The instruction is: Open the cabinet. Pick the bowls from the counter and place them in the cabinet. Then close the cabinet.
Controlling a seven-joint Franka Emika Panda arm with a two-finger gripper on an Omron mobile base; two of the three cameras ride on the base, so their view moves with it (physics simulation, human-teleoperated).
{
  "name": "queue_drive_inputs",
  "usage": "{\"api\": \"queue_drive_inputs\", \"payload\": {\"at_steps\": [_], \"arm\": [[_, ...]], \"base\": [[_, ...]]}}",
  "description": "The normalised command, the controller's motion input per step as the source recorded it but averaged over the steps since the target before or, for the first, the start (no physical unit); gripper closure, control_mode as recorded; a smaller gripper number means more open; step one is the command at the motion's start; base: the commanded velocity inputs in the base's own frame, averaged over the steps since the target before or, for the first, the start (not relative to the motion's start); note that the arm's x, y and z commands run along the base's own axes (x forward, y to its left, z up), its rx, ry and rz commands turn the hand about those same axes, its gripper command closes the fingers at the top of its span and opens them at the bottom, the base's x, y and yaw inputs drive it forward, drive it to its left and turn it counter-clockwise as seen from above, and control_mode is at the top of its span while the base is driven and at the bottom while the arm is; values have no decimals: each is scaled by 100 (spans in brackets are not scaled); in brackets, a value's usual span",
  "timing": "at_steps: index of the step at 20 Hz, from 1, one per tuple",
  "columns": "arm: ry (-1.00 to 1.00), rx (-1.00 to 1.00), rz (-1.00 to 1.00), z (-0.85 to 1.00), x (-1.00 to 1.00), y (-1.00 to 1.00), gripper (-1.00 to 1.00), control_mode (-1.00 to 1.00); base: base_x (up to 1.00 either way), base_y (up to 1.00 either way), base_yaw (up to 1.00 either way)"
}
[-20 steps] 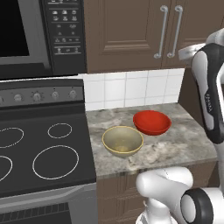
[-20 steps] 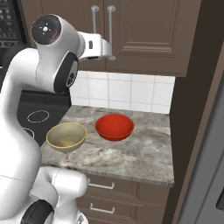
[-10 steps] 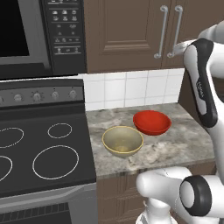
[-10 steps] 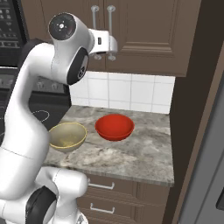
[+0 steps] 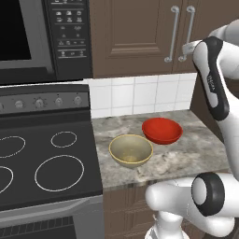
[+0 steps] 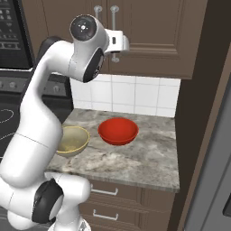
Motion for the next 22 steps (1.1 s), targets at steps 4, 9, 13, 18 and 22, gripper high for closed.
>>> {"api": "queue_drive_inputs", "payload": {"at_steps": [4,9,13,18,22], "arm": [[-3,-1,0,0,35,0,-100,-100],[-3,-1,0,0,28,-1,-100,-100],[0,0,0,-1,33,-3,-100,-100],[0,0,0,-4,41,-8,-100,-100],[0,1,0,-5,44,-19,-100,-100]], "base": [[0,0,0],[0,0,0],[0,0,0],[0,0,0],[0,0,0]]}}
